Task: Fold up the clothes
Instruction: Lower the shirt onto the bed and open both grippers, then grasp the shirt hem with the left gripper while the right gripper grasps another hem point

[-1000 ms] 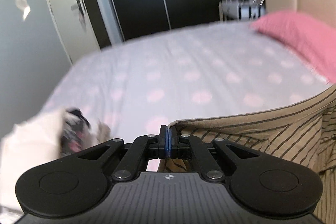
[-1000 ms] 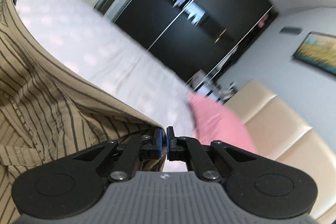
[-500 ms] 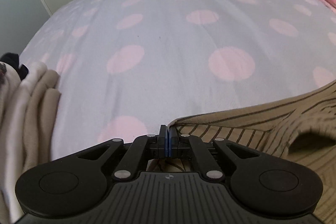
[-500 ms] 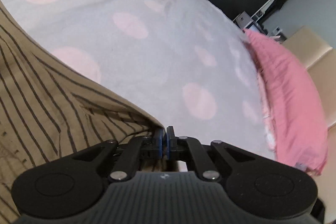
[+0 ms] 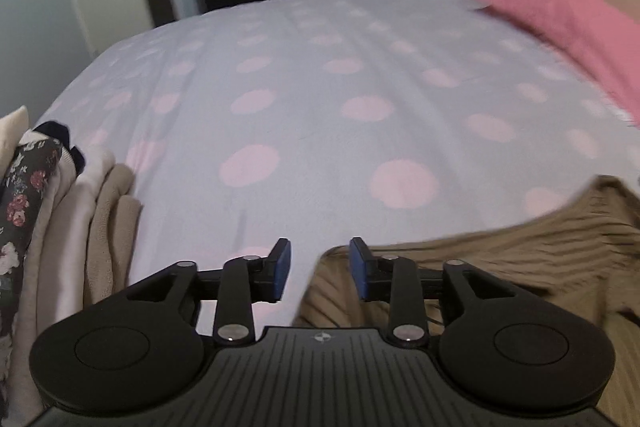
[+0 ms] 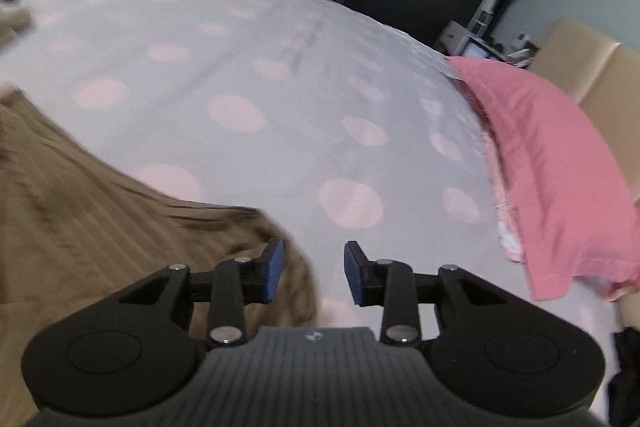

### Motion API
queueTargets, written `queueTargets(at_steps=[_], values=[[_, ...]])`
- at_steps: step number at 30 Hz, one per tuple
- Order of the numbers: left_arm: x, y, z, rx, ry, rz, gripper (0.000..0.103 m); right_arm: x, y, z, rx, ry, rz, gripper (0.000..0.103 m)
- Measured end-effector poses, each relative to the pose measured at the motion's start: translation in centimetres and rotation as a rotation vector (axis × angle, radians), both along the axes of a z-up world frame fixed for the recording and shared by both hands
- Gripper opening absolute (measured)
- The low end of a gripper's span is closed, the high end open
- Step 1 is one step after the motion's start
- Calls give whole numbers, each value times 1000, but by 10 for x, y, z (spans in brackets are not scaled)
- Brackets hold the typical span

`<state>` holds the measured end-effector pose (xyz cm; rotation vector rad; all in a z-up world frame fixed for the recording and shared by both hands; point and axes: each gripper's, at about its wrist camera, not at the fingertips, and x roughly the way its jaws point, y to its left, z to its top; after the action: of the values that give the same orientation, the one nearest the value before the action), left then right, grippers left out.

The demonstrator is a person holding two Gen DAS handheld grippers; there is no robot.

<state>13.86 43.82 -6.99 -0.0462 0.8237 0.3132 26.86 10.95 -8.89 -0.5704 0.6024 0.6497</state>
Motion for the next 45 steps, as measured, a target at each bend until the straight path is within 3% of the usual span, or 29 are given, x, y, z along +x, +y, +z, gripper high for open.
queueTargets(at_steps=[2,6,11,14,15,17,20,25,32,35,40,45], values=[[-12,-12,5,-17,-21,-36,55,-16,-7,2,9,36,51,43],[-18,-33,-12,-32,39,-108,55,-39,-13,-13,-25,79,121,62],[-8,-42,-43,-15,87,-84,54,-40,-7,-39,-29,111,101,62],[6,-37,-54,-22,79,-60,49,-32,1,-51,-19,145,89,51],[11,-35,-58,-32,96,-64,42,-29,5,-54,-22,160,90,33],[21,-32,-66,-55,129,-71,7,-27,12,-57,-18,187,101,15],[19,-27,-66,-119,106,-68,0,-31,16,-50,4,184,119,4],[21,-25,-39,-143,40,-83,0,-22,25,-18,92,197,104,3],[52,-6,8,-268,-16,27,0,16,48,30,310,373,-15,3],[68,-6,20,-264,-35,45,0,24,63,42,337,351,-56,3],[92,4,12,-253,-34,111,0,42,81,27,307,328,-124,3],[105,7,-29,-280,0,120,0,50,84,-16,260,355,-141,3]])
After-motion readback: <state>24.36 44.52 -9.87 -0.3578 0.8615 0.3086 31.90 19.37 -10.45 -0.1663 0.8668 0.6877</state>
